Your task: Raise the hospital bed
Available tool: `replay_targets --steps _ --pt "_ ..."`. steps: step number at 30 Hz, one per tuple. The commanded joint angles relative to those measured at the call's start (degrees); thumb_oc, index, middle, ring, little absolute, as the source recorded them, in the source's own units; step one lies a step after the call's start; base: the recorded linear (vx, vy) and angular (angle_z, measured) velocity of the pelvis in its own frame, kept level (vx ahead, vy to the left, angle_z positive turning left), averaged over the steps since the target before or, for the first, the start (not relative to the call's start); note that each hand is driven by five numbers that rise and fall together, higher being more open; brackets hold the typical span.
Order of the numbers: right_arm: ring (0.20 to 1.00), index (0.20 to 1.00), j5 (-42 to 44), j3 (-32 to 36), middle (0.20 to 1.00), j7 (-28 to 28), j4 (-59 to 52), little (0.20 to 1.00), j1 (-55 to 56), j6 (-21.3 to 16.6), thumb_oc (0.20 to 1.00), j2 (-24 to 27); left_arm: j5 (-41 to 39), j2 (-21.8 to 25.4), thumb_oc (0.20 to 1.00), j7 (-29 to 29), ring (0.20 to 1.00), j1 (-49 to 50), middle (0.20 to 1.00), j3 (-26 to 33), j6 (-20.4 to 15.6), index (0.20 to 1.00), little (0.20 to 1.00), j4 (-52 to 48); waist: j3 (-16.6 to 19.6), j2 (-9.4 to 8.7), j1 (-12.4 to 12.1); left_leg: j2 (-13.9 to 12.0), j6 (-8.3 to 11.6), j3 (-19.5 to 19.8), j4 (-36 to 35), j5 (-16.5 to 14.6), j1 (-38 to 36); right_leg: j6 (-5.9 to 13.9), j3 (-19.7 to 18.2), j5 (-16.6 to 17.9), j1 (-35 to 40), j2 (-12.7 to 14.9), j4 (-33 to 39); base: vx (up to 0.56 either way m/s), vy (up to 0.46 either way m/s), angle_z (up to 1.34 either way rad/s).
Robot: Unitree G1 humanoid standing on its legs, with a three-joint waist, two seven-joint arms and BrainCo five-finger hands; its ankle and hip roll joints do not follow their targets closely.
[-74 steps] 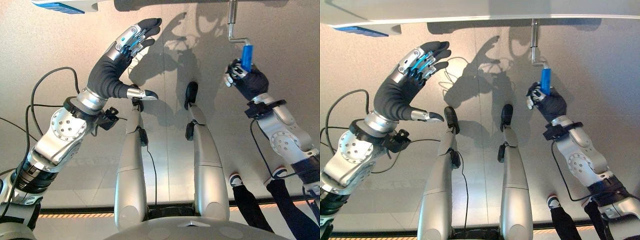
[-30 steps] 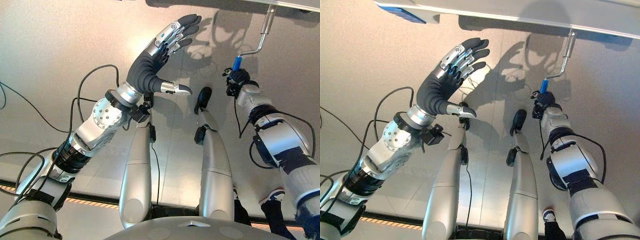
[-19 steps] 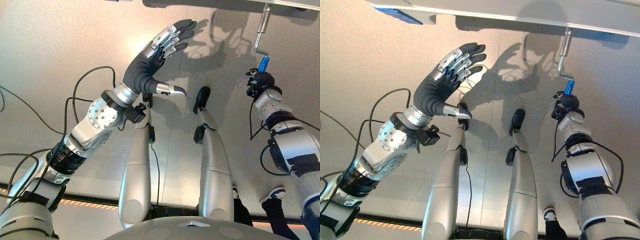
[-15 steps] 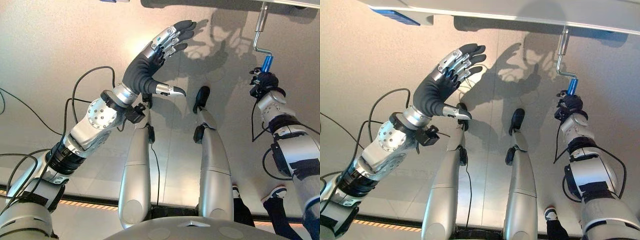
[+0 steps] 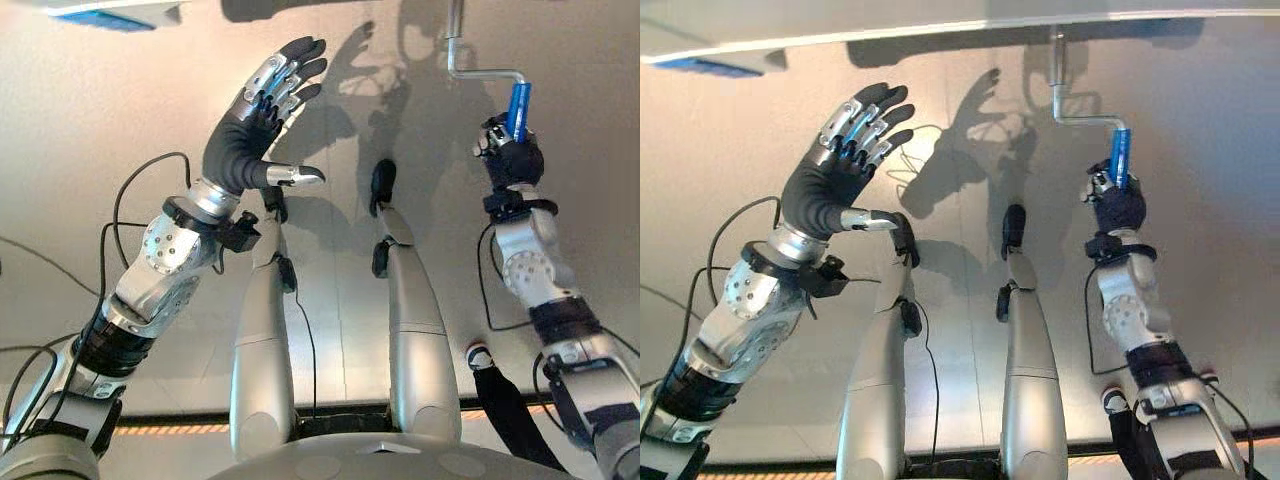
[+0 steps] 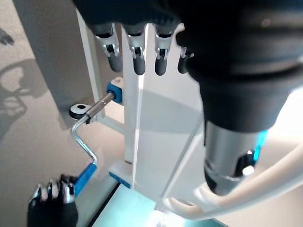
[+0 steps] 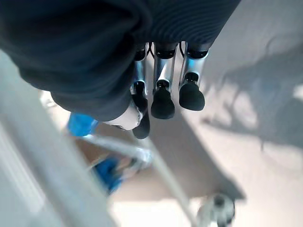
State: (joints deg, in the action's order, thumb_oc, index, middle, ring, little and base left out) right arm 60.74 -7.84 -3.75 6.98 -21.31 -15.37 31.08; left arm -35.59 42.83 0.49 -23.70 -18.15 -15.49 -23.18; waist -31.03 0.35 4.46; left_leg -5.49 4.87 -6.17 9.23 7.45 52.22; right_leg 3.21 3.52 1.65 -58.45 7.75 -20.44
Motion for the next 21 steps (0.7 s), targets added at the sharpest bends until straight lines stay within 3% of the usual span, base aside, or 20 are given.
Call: replay_targets --steps 1,2,11,15,21 --pt "0.200 0.200 -0.9 5.3 0.200 3.9 -9.6 0.200 5.2 -7.5 0.200 1.5 2.3 1.4 1.000 0.0 1.000 3.3 1.000 3.3 -2.3 1.000 1.000 -7.5 1.2 -1.49 0.7 0.3 -0.67 -1.0 4.9 -5.4 -0.3 4.19 0.9 1.2 2.5 -1.2 2.2 0.05 0.000 -0.01" --pt "0.200 0.200 -0.6 4.9 0.200 4.2 -11.1 0.200 6.6 -7.3 0.200 1.5 2.5 1.9 1.000 -0.1 1.000 4.4 1.000 3.6 -2.2 1.000 1.000 -7.9 1.2 -1.57 0.8 0.3 -0.27 -0.2 5.2 -7.3 -2.0 4.69 0.6 -0.5 4.1 -1.3 1.7 0.00 0.000 0.00" --pt "0.200 0.200 0.7 -0.4 0.200 9.1 -20.1 0.200 5.0 -3.9 0.200 9.1 2.5 5.1 1.000 -1.0 1.000 6.7 1.000 5.4 -2.5 1.000 1.000 -9.6 1.2 -2.50 0.2 0.1 -0.17 0.3 5.3 -7.0 -1.7 4.94 1.5 -0.3 4.8 -1.0 1.7 0.01 0.000 0.00" --pt "0.200 0.200 0.3 -7.7 0.200 11.7 -22.1 0.200 0.3 -0.9 0.200 15.3 3.1 7.3 1.000 -1.3 1.000 6.0 1.000 4.2 -3.1 1.000 1.000 -9.6 1.2 -3.07 -0.9 0.1 -0.19 0.8 5.0 -6.7 -1.8 5.12 2.2 -0.3 5.3 -0.7 1.7 0.01 -0.014 0.04" --pt "0.200 0.200 0.3 -16.9 0.200 12.5 -20.8 0.200 -8.5 2.0 0.200 18.8 3.0 8.1 1.000 -1.4 1.000 4.4 1.000 2.8 -3.5 1.000 1.000 -8.7 1.2 -3.16 -2.4 0.3 -0.12 1.5 4.4 -6.1 -1.9 5.27 3.6 -0.2 6.2 -0.1 2.1 0.01 -0.007 0.07"
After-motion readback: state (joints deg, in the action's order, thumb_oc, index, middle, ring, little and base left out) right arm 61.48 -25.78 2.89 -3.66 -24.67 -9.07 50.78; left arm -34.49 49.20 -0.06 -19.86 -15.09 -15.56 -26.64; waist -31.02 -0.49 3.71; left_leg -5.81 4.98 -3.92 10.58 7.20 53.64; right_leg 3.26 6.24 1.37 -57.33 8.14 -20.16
